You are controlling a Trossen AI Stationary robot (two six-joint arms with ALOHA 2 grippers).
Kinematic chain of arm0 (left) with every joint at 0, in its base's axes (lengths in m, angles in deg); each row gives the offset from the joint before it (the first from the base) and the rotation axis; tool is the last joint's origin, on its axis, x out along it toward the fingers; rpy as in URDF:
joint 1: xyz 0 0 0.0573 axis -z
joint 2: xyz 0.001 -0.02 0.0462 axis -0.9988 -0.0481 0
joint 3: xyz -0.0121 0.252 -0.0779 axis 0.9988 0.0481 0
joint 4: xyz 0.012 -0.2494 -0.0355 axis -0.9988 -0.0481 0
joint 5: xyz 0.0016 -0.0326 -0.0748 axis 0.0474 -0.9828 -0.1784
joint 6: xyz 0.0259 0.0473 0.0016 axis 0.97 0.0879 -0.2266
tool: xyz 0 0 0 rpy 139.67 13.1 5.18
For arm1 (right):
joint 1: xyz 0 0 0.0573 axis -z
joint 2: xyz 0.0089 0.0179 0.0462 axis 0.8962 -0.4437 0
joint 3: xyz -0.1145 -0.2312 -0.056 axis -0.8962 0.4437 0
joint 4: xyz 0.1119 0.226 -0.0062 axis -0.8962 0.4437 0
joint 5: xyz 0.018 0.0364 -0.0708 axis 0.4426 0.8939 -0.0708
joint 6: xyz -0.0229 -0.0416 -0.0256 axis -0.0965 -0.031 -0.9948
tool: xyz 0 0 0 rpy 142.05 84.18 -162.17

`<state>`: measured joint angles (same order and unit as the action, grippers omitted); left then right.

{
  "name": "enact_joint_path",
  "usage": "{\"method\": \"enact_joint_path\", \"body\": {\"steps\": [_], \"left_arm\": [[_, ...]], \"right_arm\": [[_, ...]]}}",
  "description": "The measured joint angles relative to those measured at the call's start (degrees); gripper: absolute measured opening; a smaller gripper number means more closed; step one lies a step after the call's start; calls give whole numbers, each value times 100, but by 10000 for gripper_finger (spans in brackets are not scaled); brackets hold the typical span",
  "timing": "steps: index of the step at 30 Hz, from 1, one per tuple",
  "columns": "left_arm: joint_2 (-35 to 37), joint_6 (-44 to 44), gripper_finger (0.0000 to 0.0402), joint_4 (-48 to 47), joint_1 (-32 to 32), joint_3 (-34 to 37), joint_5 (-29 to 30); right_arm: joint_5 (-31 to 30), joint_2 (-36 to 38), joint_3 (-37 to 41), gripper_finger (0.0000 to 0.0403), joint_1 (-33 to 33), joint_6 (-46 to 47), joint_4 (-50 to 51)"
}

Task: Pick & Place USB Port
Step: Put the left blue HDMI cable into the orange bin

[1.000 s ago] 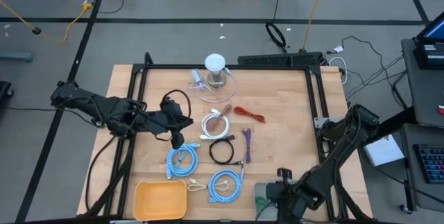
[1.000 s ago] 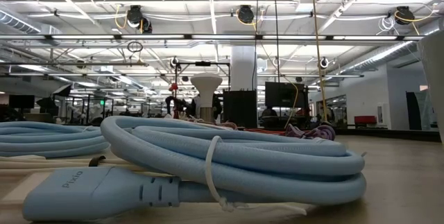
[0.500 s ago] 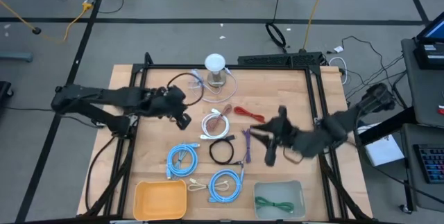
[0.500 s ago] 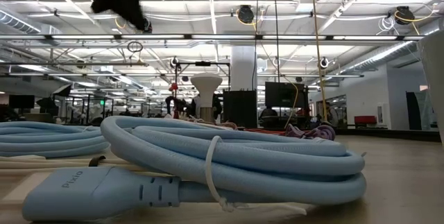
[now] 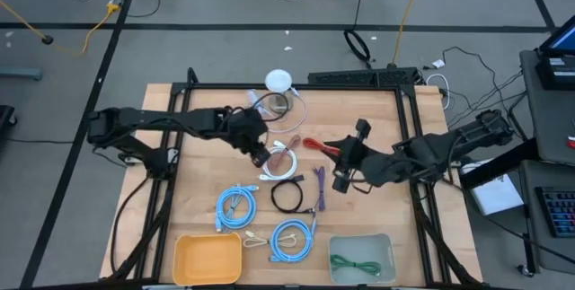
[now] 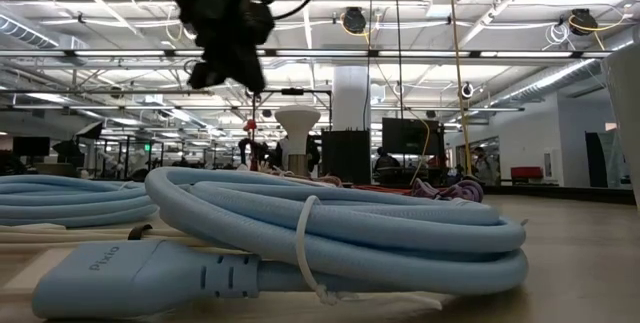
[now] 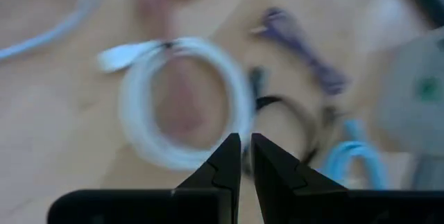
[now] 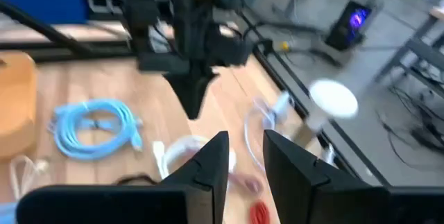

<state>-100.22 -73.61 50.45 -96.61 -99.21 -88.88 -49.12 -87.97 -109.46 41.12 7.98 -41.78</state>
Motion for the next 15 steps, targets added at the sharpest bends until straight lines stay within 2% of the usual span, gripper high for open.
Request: {"method": "enact_joint_path", "body": {"steps": [2,5,10,15], "left_arm": [[-123,-39,39,236,2,-2,-190],[-216,-184,58,53,-12,-7,-255],[-225,-526,137,-985,-190,-2,11],[-225,-418,218,-2121,-255,-2,17]], "right_arm": [[-4,-20,0,82,101,255,244],[-21,-24,0,82,270,488,573],[39,-11,0,82,516,496,848],[182,-7,0,82,670,519,917]]}}
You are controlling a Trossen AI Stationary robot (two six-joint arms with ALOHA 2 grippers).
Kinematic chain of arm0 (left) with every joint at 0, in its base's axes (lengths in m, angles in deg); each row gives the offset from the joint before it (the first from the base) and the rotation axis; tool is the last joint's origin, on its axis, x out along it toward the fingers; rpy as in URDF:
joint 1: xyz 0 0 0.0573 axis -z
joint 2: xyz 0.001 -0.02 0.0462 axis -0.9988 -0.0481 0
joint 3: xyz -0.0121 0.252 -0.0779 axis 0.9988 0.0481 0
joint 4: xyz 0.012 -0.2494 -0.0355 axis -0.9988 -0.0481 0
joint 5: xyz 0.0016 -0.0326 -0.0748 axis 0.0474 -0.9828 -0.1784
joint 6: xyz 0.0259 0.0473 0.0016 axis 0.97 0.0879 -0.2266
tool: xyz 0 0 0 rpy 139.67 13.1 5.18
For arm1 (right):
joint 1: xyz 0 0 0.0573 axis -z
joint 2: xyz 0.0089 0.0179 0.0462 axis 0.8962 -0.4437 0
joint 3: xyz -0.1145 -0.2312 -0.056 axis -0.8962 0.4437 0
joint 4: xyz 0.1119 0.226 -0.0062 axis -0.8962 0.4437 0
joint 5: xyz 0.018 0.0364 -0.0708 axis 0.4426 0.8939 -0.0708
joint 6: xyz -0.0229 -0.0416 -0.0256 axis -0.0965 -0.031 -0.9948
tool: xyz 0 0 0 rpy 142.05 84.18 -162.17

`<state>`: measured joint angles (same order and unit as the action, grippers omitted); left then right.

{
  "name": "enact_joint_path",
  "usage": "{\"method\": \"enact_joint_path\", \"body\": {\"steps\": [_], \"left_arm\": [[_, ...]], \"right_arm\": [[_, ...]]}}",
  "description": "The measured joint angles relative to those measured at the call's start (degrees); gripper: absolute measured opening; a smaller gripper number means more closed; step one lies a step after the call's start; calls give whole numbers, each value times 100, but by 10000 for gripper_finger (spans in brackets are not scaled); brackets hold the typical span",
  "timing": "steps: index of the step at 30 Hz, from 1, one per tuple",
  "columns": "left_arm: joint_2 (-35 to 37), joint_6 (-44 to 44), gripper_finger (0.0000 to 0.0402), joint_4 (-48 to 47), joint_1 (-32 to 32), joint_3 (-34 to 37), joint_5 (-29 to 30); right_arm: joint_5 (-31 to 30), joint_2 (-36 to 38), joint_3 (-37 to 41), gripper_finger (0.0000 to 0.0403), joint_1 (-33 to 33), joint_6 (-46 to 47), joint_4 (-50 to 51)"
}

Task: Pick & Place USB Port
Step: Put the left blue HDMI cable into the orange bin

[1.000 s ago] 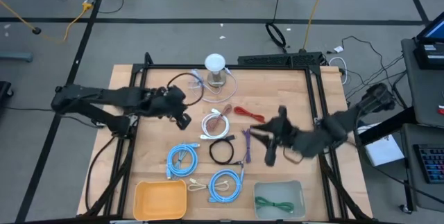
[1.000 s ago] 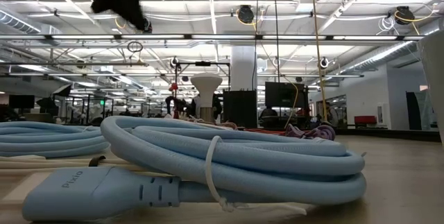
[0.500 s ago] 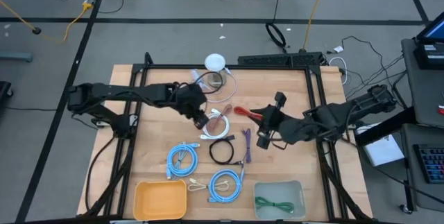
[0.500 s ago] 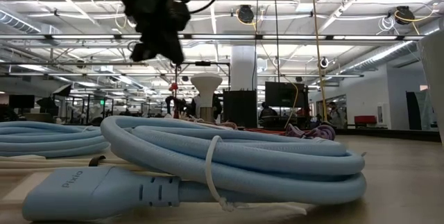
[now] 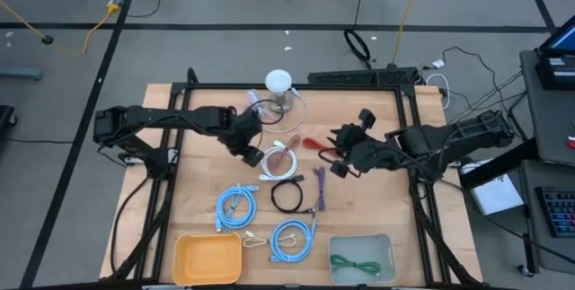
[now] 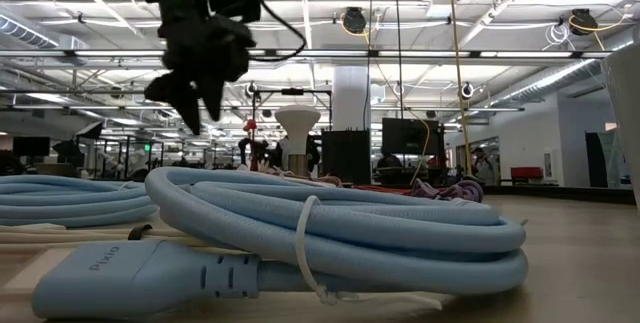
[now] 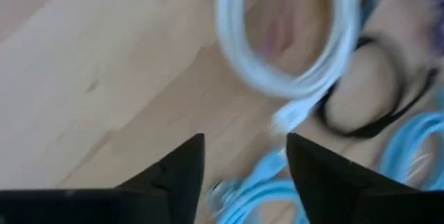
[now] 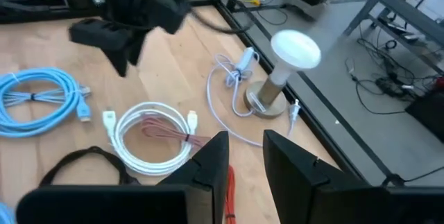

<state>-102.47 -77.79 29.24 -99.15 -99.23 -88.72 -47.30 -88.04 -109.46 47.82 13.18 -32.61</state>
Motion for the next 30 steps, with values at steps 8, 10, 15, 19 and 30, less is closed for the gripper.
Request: {"method": "enact_joint_path", "body": {"steps": [8,10,15,19,30], "left_arm": [[179,640,243,-716,1215,135,123],[260,714,234,-688,1715,248,430],[668,-39,194,-681,2698,907,1114],[1017,-1012,171,-95,3113,1683,1305],[1423,-2647,204,1761,3417,2820,1056]], "right_arm": [[58,0,0,82,11,76,-11],[142,4,58,82,11,111,-61],[185,2,296,82,-13,434,-65],[297,1,545,82,-14,561,-282],[583,0,669,82,53,371,-756]]}}
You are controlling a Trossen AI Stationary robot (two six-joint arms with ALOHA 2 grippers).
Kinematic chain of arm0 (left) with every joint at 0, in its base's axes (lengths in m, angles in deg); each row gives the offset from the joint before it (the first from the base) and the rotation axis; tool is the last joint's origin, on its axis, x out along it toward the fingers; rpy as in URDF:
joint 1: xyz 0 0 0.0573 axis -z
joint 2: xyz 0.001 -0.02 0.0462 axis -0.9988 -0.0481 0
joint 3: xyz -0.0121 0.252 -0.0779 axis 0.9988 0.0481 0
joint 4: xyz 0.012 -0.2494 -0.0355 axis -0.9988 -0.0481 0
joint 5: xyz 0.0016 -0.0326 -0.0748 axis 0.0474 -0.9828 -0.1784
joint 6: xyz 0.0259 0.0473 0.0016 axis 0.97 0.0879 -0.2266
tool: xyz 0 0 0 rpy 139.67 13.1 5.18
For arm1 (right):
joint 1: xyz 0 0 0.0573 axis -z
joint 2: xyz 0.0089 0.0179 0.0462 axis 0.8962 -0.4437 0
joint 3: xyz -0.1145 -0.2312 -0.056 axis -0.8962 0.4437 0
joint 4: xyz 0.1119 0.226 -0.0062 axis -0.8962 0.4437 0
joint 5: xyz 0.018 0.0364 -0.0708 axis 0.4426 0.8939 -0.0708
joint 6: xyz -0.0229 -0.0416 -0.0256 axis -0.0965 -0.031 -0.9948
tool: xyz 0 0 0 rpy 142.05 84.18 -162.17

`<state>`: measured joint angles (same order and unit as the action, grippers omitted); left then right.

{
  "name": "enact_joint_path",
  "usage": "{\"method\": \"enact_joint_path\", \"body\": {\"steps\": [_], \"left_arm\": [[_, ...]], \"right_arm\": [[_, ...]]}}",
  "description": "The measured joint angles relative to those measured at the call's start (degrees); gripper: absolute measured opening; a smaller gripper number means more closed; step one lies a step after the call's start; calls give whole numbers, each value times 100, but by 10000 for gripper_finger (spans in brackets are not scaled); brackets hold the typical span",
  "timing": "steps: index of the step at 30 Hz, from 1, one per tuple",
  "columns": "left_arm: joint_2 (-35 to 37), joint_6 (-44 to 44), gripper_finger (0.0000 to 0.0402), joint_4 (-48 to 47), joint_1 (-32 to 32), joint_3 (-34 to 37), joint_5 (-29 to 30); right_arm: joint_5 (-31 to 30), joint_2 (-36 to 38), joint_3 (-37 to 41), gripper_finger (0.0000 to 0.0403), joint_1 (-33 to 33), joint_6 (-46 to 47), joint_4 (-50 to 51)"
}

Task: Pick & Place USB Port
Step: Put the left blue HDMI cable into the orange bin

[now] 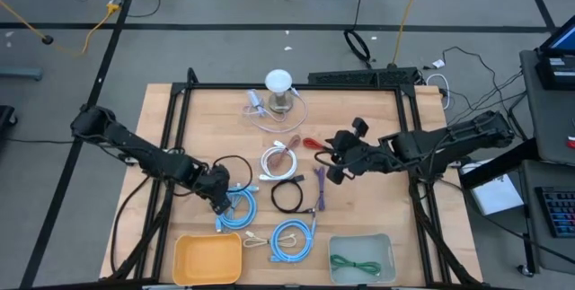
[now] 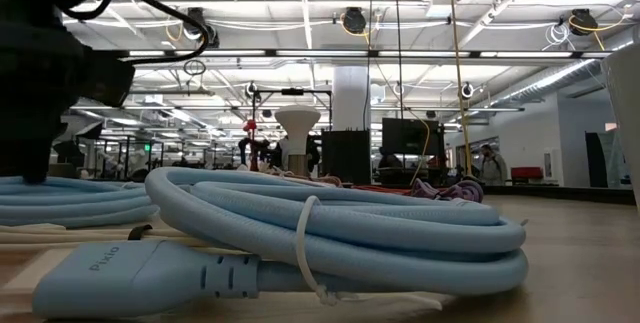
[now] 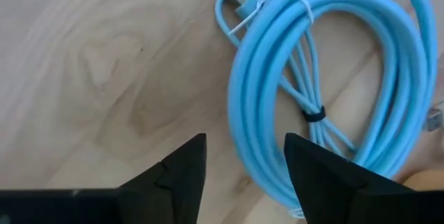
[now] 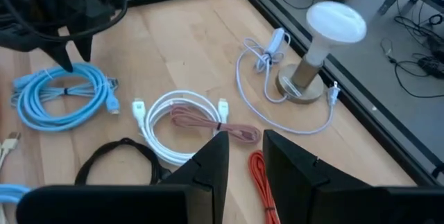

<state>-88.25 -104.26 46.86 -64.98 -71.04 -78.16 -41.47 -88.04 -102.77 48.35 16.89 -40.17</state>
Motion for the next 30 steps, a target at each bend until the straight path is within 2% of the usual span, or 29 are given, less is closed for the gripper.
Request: {"method": "enact_joint_path", "body": {"steps": [4,8,17,26,30], "left_arm": [[0,36,219,98,-66,0,52],[-2,119,209,190,-188,0,304],[-2,624,103,175,-402,0,459],[-2,817,14,177,-431,1,452],[-2,944,4,176,-431,2,380]], "right_arm": [[4,0,0,82,-2,-43,-114],[7,0,0,82,-2,-30,-122],[13,0,0,82,-18,20,-130],[11,0,0,82,-17,-34,-359],[11,0,0,82,-17,-41,-363]]}}
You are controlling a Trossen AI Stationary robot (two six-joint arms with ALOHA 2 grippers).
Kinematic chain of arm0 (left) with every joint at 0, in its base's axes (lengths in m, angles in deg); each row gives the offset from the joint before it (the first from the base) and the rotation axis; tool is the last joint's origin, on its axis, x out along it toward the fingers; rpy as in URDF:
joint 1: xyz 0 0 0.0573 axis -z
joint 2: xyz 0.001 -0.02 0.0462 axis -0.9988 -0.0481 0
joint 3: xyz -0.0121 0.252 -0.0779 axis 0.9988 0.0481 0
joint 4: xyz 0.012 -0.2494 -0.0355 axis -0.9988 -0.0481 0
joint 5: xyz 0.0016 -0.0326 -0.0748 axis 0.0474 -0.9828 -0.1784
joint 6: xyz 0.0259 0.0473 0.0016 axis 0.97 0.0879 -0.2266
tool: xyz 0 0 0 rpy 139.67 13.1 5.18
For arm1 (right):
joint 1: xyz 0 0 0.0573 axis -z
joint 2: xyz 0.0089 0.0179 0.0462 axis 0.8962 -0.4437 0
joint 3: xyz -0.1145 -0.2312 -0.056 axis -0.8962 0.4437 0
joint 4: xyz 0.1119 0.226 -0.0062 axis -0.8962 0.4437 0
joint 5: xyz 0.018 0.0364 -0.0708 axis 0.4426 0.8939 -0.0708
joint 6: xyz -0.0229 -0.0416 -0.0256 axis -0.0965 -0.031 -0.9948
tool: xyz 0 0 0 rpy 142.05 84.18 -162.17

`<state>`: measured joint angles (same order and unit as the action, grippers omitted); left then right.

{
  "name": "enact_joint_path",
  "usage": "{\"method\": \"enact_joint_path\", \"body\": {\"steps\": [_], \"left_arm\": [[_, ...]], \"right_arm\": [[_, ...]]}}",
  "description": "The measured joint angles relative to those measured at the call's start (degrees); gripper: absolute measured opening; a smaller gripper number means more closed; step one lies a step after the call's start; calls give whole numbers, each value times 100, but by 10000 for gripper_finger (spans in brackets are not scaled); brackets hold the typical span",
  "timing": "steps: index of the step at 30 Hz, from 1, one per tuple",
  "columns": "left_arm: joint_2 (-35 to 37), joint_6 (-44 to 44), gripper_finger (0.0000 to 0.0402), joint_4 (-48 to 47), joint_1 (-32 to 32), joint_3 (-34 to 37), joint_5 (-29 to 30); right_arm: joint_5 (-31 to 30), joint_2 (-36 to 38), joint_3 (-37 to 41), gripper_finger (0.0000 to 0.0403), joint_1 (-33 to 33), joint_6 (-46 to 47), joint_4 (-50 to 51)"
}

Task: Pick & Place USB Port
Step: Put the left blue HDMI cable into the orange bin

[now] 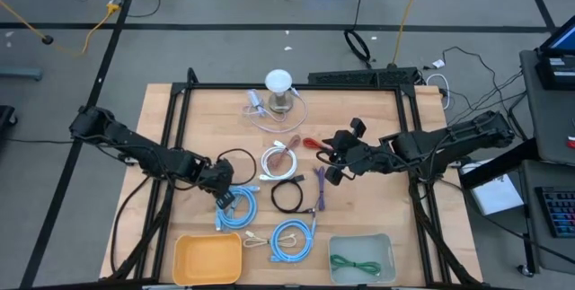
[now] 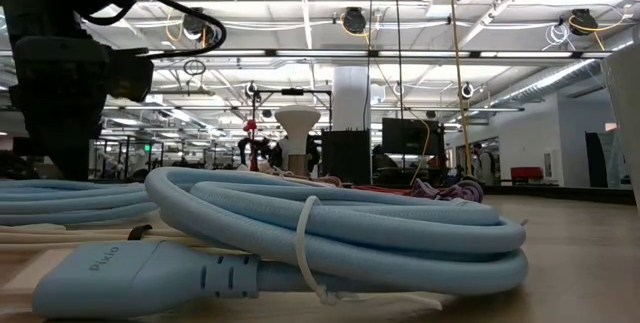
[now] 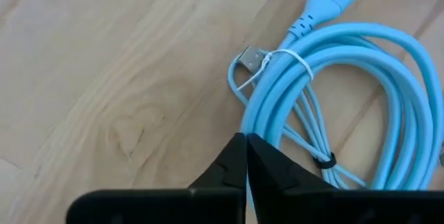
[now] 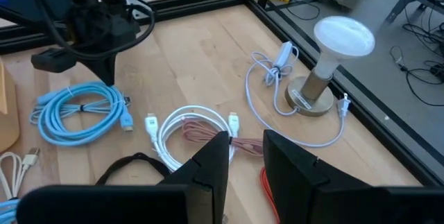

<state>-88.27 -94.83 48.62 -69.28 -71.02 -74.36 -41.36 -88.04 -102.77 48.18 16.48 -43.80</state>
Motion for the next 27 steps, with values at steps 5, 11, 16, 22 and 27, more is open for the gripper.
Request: {"method": "enact_joint_path", "body": {"steps": [5,11,16,22,27], "left_arm": [[0,-17,9,-19,-1,-2,-345],[0,-500,84,-44,-101,-1,-983],[0,-769,214,-93,-185,0,-1047],[-2,-742,325,-113,-423,0,-1110],[-2,-745,335,279,-417,0,-1274]], "right_arm": [[0,0,0,82,0,0,-17],[0,0,0,82,2,14,-17],[0,0,0,82,2,13,-28],[-7,0,0,82,27,0,-72],[-4,0,0,82,57,0,-68]]}}
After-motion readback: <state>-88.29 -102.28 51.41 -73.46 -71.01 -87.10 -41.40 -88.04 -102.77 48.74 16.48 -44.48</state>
